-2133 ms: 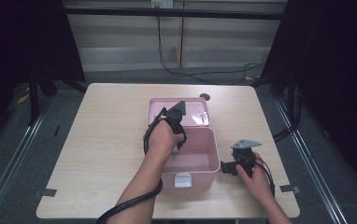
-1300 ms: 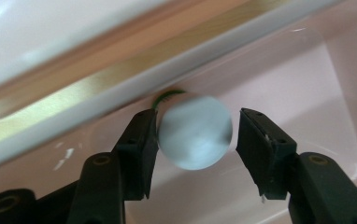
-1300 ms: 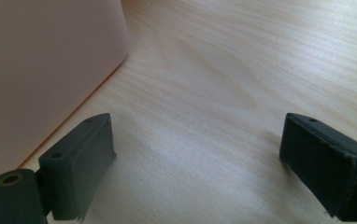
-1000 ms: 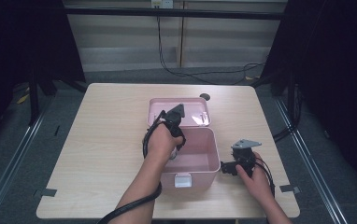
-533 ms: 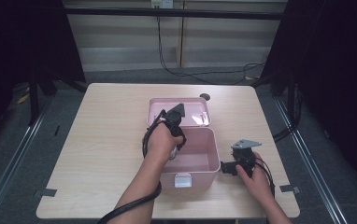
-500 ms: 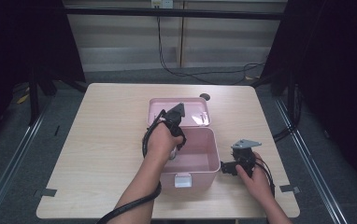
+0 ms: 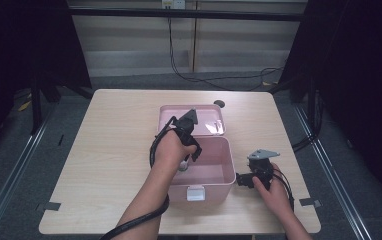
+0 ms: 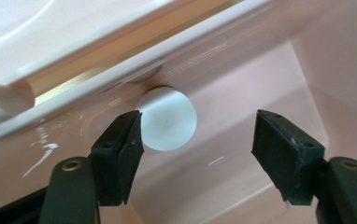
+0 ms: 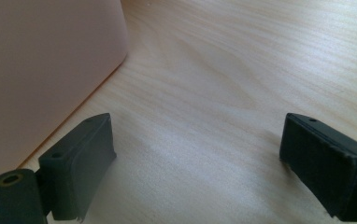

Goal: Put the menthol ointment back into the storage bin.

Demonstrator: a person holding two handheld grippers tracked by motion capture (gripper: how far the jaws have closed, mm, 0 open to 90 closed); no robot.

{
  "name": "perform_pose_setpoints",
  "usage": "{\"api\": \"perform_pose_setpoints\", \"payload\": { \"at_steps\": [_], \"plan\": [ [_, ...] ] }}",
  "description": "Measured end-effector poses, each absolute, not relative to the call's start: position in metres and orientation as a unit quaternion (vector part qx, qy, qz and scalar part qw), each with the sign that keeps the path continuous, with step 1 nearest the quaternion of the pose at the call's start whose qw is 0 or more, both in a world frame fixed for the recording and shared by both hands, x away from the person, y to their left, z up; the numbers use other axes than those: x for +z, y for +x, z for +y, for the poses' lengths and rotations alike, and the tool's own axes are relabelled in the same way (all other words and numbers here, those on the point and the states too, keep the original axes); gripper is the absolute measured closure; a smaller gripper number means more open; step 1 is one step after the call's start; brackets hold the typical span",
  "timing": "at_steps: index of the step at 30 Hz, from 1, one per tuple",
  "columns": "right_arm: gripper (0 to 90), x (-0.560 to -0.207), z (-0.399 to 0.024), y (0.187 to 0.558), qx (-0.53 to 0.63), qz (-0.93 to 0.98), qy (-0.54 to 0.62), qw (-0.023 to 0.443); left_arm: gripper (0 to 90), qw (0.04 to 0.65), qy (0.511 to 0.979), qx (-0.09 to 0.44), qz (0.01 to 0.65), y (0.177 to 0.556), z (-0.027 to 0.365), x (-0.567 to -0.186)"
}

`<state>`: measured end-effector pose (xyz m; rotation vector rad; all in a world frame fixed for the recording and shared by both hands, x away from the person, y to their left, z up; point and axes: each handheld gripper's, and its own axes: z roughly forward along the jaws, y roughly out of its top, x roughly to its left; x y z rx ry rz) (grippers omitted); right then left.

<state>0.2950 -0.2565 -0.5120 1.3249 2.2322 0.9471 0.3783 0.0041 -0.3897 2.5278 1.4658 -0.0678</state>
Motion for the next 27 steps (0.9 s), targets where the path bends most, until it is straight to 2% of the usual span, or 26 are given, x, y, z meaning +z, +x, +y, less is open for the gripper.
{"api": "perform_pose_setpoints", "payload": {
  "at_steps": [10,27],
  "plan": [
    [9.5,-0.512,-0.257,0.295,0.337,0.793,0.471,0.188,27.3,0.12,0.863,-0.031,0.491,0.374,0.003,-0.38],
    [9.5,-0.512,-0.257,0.295,0.337,0.793,0.472,0.187,26.5,0.131,0.876,-0.039,0.462,0.364,0.008,-0.354]
  ]
}}
